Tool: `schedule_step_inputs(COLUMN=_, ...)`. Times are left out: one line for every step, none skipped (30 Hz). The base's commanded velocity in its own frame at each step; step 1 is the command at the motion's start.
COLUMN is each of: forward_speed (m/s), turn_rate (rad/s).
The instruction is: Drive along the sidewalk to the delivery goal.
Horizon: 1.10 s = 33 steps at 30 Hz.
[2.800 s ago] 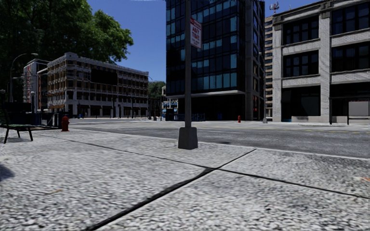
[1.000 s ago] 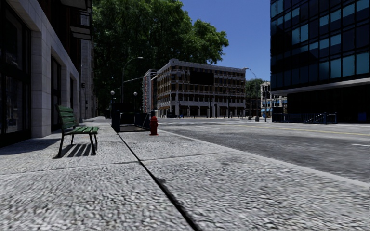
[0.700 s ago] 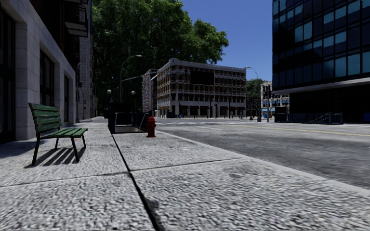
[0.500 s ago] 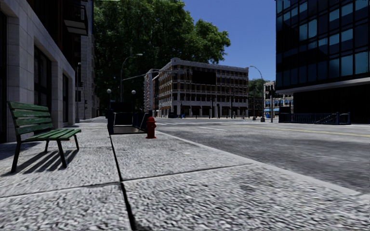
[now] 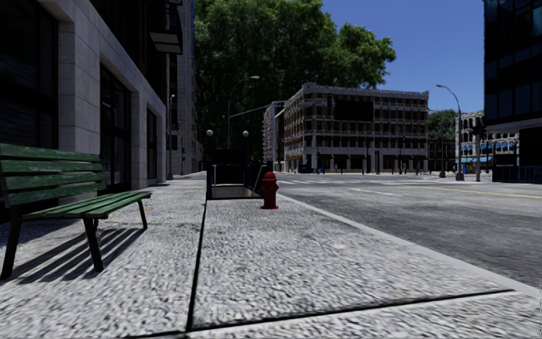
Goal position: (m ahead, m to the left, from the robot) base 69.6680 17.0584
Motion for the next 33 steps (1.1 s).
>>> schedule_step_inputs(forward_speed=2.0, turn_rate=0.52)
schedule_step_inputs(forward_speed=2.0, turn_rate=0.5)
schedule_step_inputs(forward_speed=2.0, turn_rate=0.46)
schedule_step_inputs(forward_speed=2.0, turn_rate=0.46)
schedule_step_inputs(forward_speed=2.0, turn_rate=0.42)
schedule_step_inputs(forward_speed=2.0, turn_rate=0.41)
schedule_step_inputs(forward_speed=2.0, turn_rate=0.41)
schedule_step_inputs(forward_speed=2.0, turn_rate=0.41)
schedule_step_inputs(forward_speed=2.0, turn_rate=0.41)
schedule_step_inputs(forward_speed=2.0, turn_rate=0.41)
schedule_step_inputs(forward_speed=2.0, turn_rate=0.41)
schedule_step_inputs(forward_speed=2.0, turn_rate=0.4)
schedule_step_inputs(forward_speed=2.0, turn_rate=0.4)
schedule_step_inputs(forward_speed=2.0, turn_rate=0.29)
schedule_step_inputs(forward_speed=2.0, turn_rate=0.09)
schedule_step_inputs(forward_speed=2.0, turn_rate=0.02)
schedule_step_inputs(forward_speed=2.0, turn_rate=0.02)
schedule_step_inputs(forward_speed=2.0, turn_rate=0.0)
schedule_step_inputs(forward_speed=2.0, turn_rate=0.0)
schedule_step_inputs(forward_speed=2.0, turn_rate=0.0)
schedule_step_inputs(forward_speed=2.0, turn_rate=0.0)
schedule_step_inputs(forward_speed=2.0, turn_rate=0.0)
schedule_step_inputs(forward_speed=2.0, turn_rate=0.0)
schedule_step_inputs(forward_speed=2.0, turn_rate=0.0)
schedule_step_inputs(forward_speed=2.0, turn_rate=0.0)
schedule_step_inputs(forward_speed=2.0, turn_rate=0.0)
schedule_step_inputs(forward_speed=2.0, turn_rate=0.0)
schedule_step_inputs(forward_speed=2.0, turn_rate=0.0)
schedule_step_inputs(forward_speed=2.0, turn_rate=0.0)
schedule_step_inputs(forward_speed=2.0, turn_rate=0.0)
schedule_step_inputs(forward_speed=2.0, turn_rate=0.09)
schedule_step_inputs(forward_speed=2.0, turn_rate=0.21)
schedule_step_inputs(forward_speed=2.0, turn_rate=0.31)
